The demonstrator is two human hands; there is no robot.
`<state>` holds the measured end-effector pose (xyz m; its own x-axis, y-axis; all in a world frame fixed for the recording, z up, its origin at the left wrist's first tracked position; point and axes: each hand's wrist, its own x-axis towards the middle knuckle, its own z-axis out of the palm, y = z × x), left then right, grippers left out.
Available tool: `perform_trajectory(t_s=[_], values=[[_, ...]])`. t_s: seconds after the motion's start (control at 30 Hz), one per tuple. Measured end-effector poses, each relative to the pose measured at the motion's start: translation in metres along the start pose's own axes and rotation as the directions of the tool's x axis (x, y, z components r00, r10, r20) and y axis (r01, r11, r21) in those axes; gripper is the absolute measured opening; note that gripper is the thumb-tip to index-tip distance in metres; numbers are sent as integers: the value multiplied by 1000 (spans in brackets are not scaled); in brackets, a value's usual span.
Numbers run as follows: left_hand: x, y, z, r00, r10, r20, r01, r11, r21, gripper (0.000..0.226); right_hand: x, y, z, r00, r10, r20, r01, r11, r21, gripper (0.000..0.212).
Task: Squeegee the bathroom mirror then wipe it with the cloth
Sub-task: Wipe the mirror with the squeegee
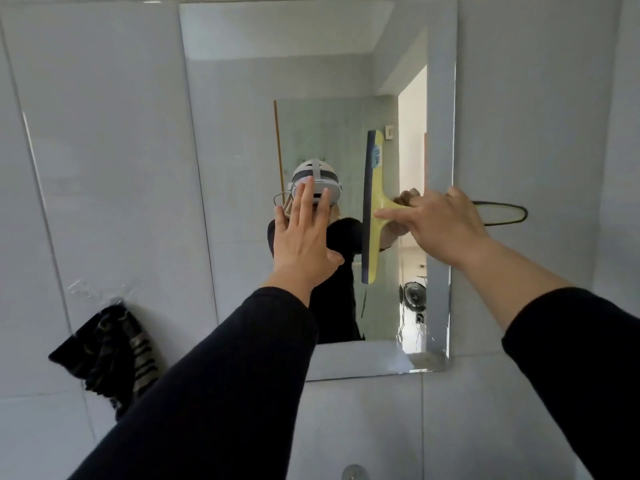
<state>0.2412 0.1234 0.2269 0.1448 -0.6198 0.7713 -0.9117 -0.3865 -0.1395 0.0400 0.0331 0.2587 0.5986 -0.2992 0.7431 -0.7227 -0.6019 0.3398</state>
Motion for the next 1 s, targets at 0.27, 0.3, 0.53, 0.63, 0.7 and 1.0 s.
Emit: perform_trajectory(t_s=[0.27,0.3,0.53,0.63,0.7,1.0], values=[[0,0,3,1000,2,-27,-2,1000,-12,111,-18,13,14,995,86,-43,-82,992,95,50],[0,0,3,1000,-1,-29,0,1000,-11,111,-25,20,17,992,126,-29,-123,987,107,49],[1,0,4,999,-7,-32,7,1000,-1,113,-53,18,25,916,384,114,-400,864,305,41],[1,-1,3,1000,2,-31,-2,1000,-9,114,-74,1,34,820,526,227,-570,707,419,40],[0,-1,3,1000,5,-27,-6,1000,-15,116,-82,-14,43,766,588,261,-630,606,486,40],[-2,0,0,1000,5,-24,-5,1000,-18,113,-81,-25,25,672,649,356,-726,483,491,42]])
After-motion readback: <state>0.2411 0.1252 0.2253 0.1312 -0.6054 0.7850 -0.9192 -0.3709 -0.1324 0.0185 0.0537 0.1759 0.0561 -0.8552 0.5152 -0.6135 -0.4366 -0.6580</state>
